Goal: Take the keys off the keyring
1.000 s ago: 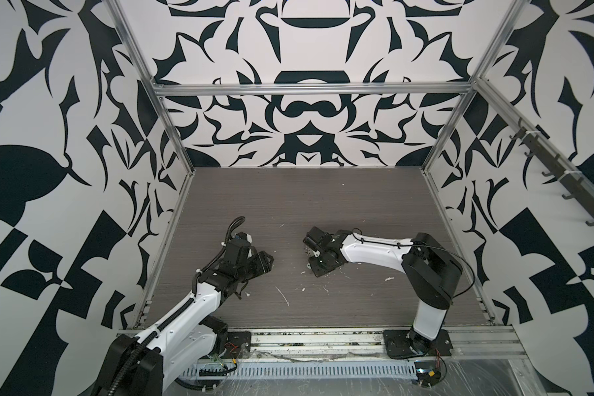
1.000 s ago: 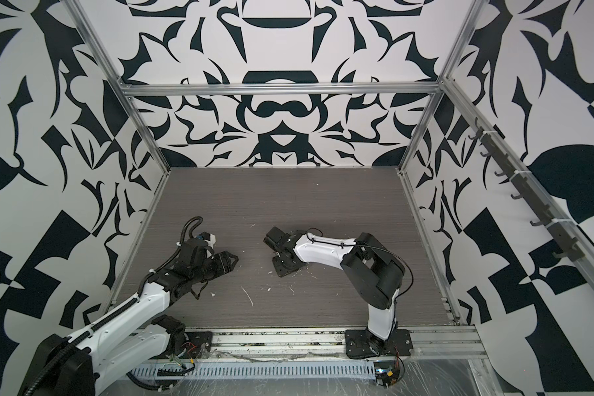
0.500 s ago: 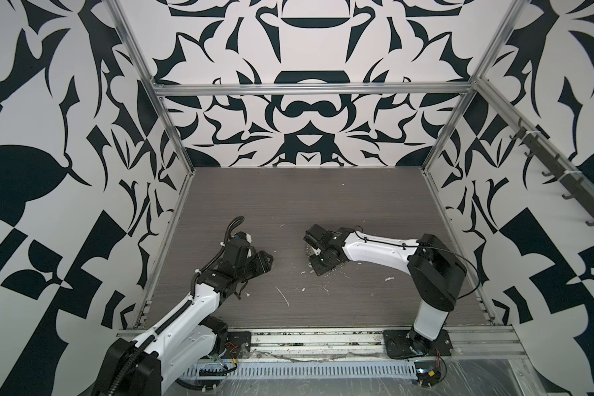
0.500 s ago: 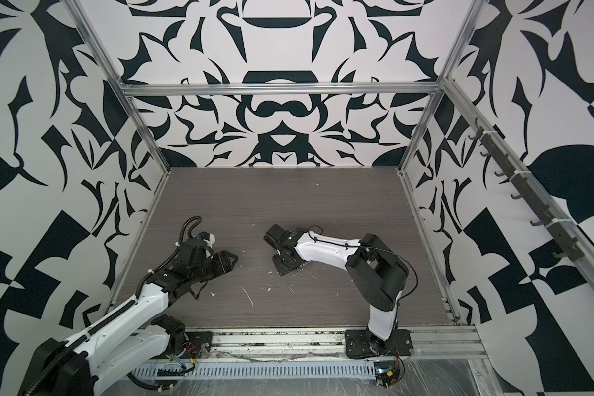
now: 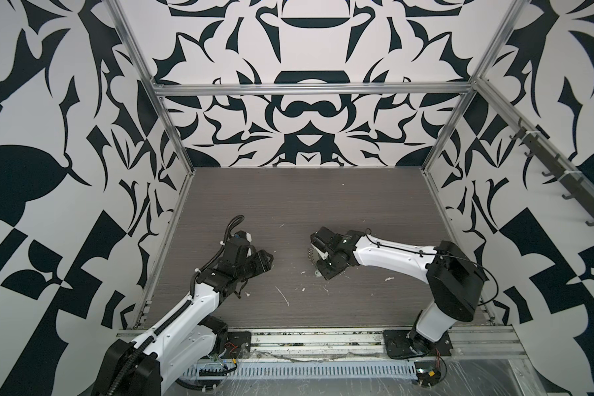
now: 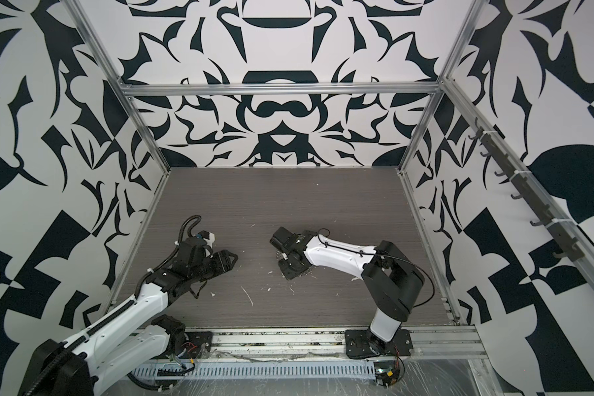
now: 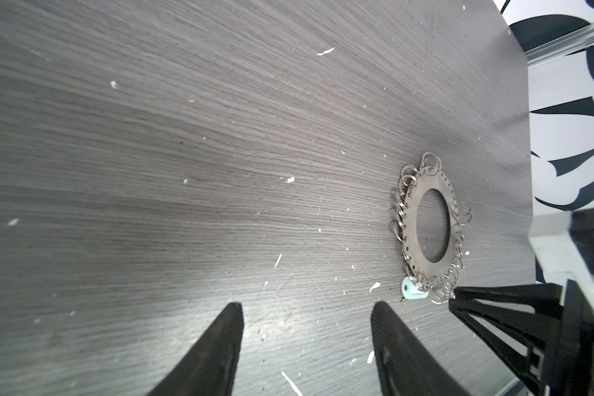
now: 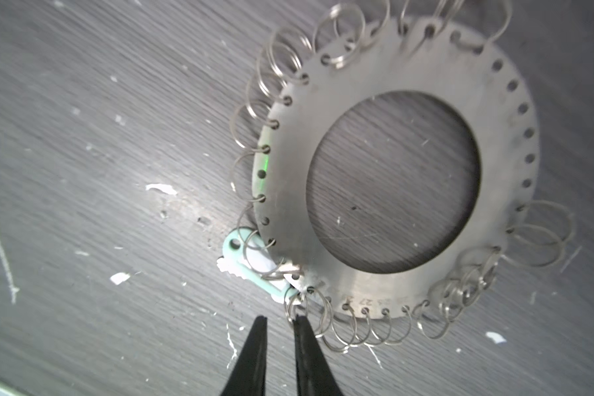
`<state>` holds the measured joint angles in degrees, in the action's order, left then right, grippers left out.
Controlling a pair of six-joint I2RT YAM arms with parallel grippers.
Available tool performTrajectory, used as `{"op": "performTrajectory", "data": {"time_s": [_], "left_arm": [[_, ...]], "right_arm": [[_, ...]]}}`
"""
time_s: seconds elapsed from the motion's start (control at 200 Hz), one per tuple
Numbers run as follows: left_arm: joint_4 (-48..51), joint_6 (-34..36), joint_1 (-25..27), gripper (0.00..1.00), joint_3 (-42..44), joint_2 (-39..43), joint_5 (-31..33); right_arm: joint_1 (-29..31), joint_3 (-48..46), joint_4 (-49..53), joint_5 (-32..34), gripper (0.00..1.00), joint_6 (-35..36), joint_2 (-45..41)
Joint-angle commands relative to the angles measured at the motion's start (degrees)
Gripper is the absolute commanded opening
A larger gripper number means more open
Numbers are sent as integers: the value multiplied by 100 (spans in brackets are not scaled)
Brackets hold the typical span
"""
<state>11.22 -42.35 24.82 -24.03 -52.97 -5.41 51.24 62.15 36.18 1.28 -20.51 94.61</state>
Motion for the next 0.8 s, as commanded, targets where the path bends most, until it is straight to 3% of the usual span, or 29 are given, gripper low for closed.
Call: {"op": "performTrajectory", "data": {"time_s": [0.0,0.28,0.795], "left_arm": [[127,12,22,63,-155,52,7],[99,16,23,63,-199,-46,-35],[99,25,16,63,-177,-29,-29]], "right_arm": [[9,-142,-149,48,24,-428,-441],[-289,-826,-864,-182,25,-2036,-801],[-523,-1149,-1260,-417,24,-2452,-700]]}}
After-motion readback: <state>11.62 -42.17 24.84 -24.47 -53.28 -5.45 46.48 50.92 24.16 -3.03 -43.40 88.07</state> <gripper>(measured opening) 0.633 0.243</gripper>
